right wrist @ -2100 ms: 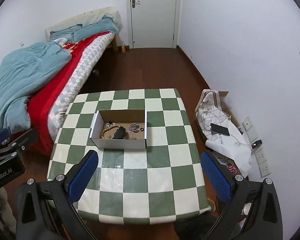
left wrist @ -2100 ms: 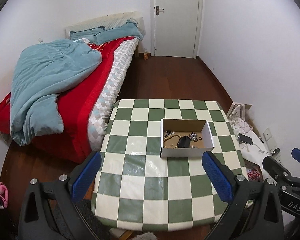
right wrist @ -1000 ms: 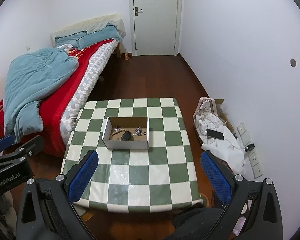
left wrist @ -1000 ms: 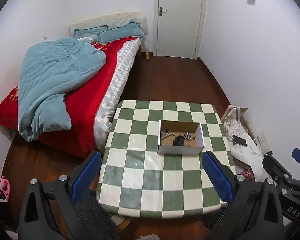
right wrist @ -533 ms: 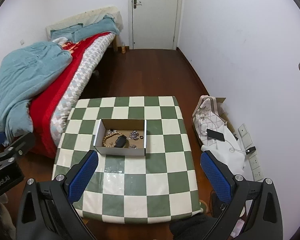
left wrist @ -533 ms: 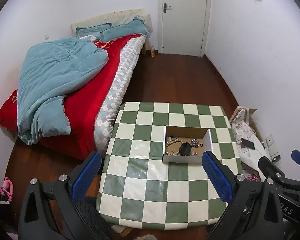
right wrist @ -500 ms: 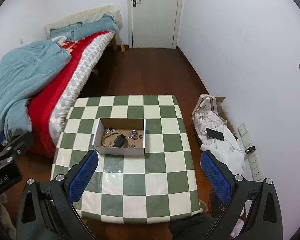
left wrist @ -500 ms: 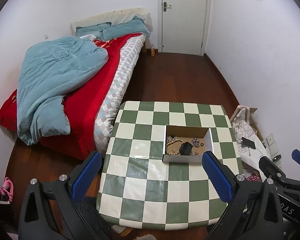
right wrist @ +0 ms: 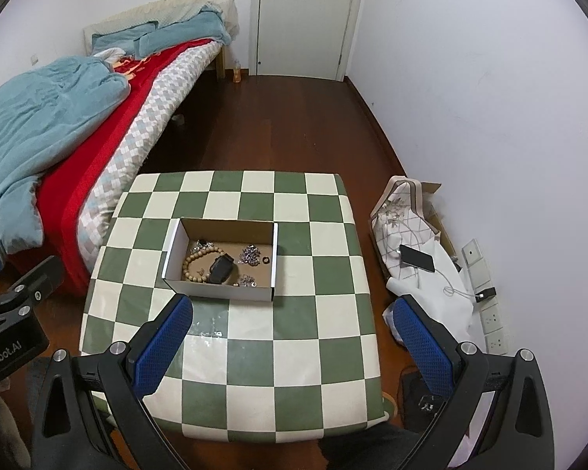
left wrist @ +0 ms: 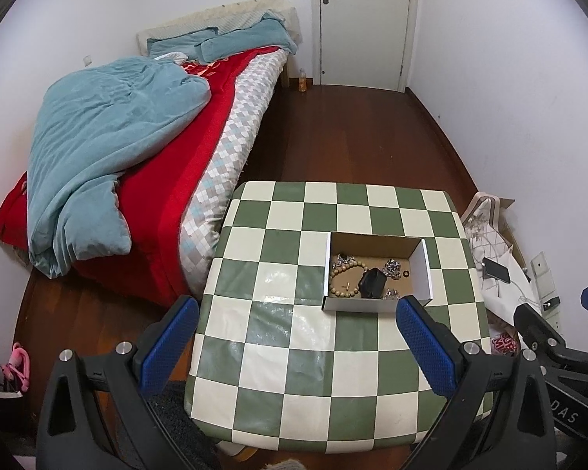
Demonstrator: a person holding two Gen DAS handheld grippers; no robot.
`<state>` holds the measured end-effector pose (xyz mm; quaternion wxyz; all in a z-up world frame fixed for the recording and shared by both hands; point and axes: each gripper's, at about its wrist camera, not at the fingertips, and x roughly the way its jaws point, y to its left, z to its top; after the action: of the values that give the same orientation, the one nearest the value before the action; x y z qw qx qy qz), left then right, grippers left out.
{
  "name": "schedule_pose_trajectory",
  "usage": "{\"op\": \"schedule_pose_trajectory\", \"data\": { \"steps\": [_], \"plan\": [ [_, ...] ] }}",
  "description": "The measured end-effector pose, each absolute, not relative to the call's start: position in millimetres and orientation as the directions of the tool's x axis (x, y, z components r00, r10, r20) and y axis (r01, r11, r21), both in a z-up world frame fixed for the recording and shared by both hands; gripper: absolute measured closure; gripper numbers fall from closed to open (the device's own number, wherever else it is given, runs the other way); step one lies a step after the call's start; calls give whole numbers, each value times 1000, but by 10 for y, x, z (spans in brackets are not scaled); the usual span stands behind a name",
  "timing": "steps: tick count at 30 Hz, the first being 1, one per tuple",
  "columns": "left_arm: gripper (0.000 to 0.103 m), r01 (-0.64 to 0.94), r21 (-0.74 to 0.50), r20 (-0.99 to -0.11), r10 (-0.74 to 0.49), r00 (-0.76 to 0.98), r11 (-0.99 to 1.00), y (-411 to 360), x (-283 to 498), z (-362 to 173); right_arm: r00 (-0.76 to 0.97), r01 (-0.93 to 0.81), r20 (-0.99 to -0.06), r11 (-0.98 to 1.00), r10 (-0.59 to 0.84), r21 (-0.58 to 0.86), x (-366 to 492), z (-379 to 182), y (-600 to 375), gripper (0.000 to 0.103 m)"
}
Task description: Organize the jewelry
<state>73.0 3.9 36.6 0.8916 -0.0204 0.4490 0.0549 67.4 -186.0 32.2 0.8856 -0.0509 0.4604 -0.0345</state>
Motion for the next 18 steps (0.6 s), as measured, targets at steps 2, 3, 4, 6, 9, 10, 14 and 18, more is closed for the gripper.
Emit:
{"op": "schedule_pose_trajectory", "data": {
  "steps": [2, 3, 4, 6, 9, 10, 14, 18],
  "plan": [
    [0, -117, 13, -804, 79, 590, 993, 43, 731, 361, 570, 13, -815, 992, -108, -122, 676, 306, -1853, 0],
    [0, -116, 13, -803, 79, 590, 993, 44, 734, 362, 568, 13, -816, 993, -107, -121, 679, 299, -1854, 0],
    [0, -117, 13, -803, 80, 590, 993, 46, 733, 360, 567, 13, -817, 993, -106, -120, 679, 297, -1859, 0],
    [0, -115, 13, -804, 79, 589, 993, 44, 734, 363, 566, 14, -817, 993, -106, -119, 682, 291, -1858, 0],
    [0, -118, 17, -802, 84, 591, 993, 53, 734, 352, 566, 11, -818, 993, -106, -121, 686, 289, -1856, 0],
    [0, -118, 15, -802, 82, 591, 993, 57, 733, 349, 566, 11, -818, 993, -106, -121, 686, 291, -1856, 0],
    [0, -124, 18, -800, 89, 593, 992, 69, 731, 335, 568, 7, -816, 993, -103, -120, 688, 282, -1841, 0],
    [0, -125, 19, -800, 91, 593, 992, 91, 715, 333, 572, 4, -814, 993, -101, -121, 680, 285, -1821, 0]
  ]
}}
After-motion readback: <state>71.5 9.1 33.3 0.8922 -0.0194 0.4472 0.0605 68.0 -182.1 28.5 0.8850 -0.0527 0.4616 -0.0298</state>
